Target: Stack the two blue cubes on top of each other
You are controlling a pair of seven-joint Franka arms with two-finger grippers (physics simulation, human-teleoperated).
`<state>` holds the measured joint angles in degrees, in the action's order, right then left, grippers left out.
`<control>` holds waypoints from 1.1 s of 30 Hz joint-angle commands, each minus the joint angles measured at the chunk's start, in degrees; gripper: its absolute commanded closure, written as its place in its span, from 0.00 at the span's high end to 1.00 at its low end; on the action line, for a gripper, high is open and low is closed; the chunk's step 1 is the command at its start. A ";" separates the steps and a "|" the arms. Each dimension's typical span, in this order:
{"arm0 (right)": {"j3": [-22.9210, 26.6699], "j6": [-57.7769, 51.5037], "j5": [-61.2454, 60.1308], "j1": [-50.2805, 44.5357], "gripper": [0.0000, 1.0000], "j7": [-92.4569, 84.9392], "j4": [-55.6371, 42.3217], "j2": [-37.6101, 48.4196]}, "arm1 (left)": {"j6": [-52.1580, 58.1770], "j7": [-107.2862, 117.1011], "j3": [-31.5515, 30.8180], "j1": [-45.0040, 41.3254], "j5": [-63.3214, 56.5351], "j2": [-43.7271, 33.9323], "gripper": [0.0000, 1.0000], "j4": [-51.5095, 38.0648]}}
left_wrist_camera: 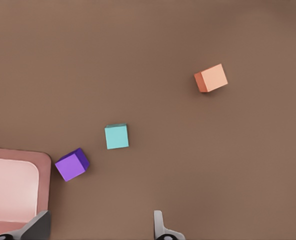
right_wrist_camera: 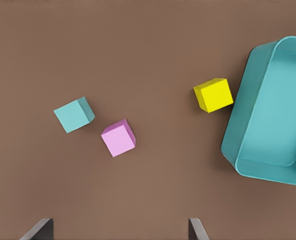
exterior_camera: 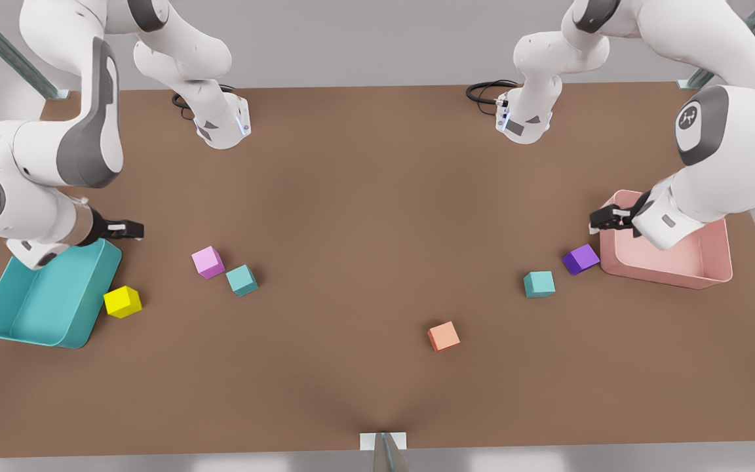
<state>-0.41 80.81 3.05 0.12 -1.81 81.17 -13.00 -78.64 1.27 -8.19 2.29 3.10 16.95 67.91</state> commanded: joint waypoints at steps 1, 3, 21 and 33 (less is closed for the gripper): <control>-0.73 4.97 0.20 -0.21 1.00 -1.96 0.22 0.08 | -5.38 0.76 -0.68 -0.01 -0.72 -0.25 1.00 0.21; -3.53 4.97 0.73 -0.38 1.00 -2.58 0.39 -0.09 | -5.47 1.72 -1.22 -1.58 -1.51 0.53 1.00 -0.06; -11.19 37.14 -6.30 -2.84 1.00 4.10 21.66 -10.73 | -5.82 6.03 -1.13 -0.27 -5.65 10.29 1.00 1.35; -10.67 38.72 -2.52 -2.67 1.00 -0.29 24.30 -13.01 | -5.82 5.94 -1.13 -0.27 -5.65 10.38 1.00 1.35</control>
<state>-11.24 118.38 -0.47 -2.71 -1.00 105.20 -26.12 -84.43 5.00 -9.30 2.03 -2.61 27.45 69.28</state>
